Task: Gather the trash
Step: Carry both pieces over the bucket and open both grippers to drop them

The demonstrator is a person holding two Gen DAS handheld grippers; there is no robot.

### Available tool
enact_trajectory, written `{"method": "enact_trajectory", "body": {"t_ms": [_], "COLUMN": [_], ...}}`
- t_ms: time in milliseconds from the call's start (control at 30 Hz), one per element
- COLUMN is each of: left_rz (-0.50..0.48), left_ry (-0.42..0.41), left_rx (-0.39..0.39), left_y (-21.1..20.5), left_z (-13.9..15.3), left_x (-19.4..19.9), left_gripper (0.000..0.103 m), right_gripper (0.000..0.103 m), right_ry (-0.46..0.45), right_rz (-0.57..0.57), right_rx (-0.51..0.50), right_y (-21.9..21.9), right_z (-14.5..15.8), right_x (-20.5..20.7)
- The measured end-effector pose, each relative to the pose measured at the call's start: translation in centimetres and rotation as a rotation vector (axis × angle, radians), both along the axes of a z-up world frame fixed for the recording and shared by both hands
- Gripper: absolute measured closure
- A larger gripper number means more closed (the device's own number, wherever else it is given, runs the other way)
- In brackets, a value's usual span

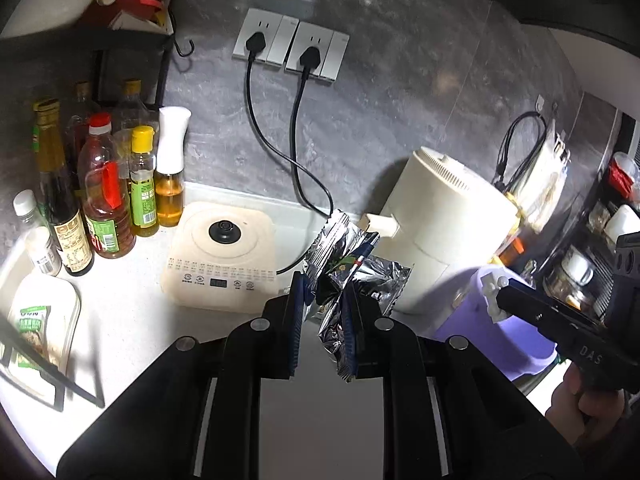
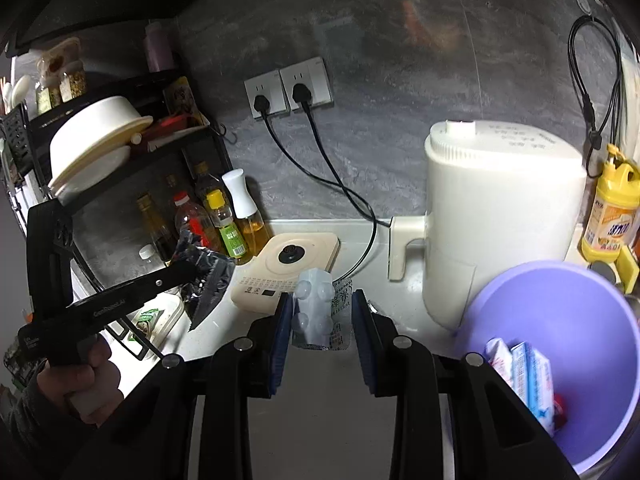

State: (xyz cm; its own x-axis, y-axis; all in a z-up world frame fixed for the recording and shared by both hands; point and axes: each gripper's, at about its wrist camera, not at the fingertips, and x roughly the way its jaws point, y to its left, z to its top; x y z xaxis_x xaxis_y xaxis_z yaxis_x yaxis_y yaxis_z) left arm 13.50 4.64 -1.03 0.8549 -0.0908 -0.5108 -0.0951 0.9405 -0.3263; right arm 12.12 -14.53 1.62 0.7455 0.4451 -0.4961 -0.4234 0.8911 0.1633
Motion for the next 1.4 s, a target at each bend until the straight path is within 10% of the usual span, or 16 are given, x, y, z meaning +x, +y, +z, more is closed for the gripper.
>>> {"method": "enact_trajectory", "body": {"t_ms": [1400], "left_rz": [-0.103], "left_ry": [0.001], "left_rx": [0.034], "left_y": [-20.3], "left_z": [0.4], "left_x": [4.3], "left_gripper": [0.085], "right_gripper": [0.072], "right_ry": [-0.006], "right_rz": [-0.129], "right_rx": [0.061], "right_y": [-22.5], "right_z": [1.0], "right_x": [1.8]}}
